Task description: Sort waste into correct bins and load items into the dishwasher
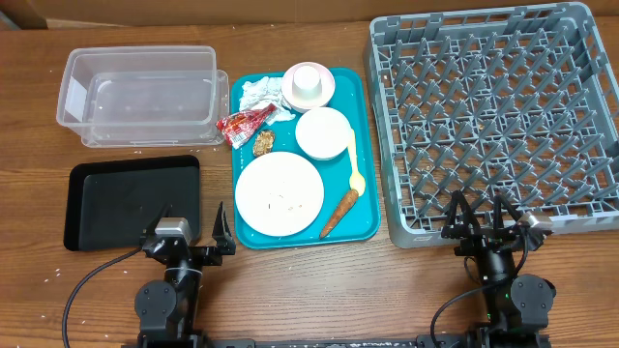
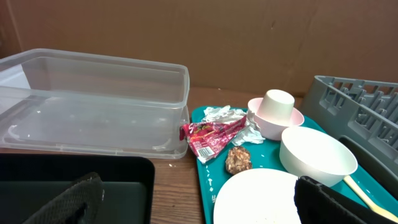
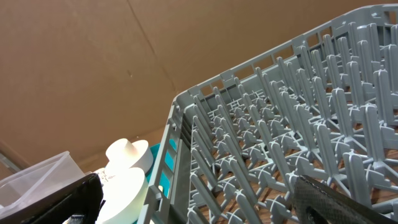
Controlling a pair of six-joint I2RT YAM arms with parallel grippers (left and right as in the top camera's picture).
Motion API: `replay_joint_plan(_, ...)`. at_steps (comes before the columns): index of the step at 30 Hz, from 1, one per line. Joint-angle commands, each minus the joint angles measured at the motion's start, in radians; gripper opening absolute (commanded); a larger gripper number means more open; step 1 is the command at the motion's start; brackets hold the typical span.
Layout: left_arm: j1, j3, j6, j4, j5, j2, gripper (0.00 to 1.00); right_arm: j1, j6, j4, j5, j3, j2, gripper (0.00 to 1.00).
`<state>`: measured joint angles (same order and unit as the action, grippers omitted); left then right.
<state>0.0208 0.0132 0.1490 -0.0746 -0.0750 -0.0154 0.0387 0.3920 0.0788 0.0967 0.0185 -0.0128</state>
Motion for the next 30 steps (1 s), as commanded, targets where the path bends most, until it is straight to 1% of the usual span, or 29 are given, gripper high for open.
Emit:
replay_joint_plan(1, -0.003, -0.008, -0.014, 0.004, 0.007, 0.011, 1.00, -0.001, 0.002, -0.004, -0.006, -0.010, 0.010, 1.00)
replay_joint_plan(28, -0.003, -0.008, -0.015, 0.004, 0.007, 0.011, 1.00, -0.001, 0.002, -0.004, -0.006, -0.010, 0.010, 1.00)
replay_joint_plan(30, -0.003, -0.008, 0.014, 0.005, -0.013, 0.011, 1.00, -0.001, 0.002, -0.004, -0.006, -0.010, 0.010, 1.00)
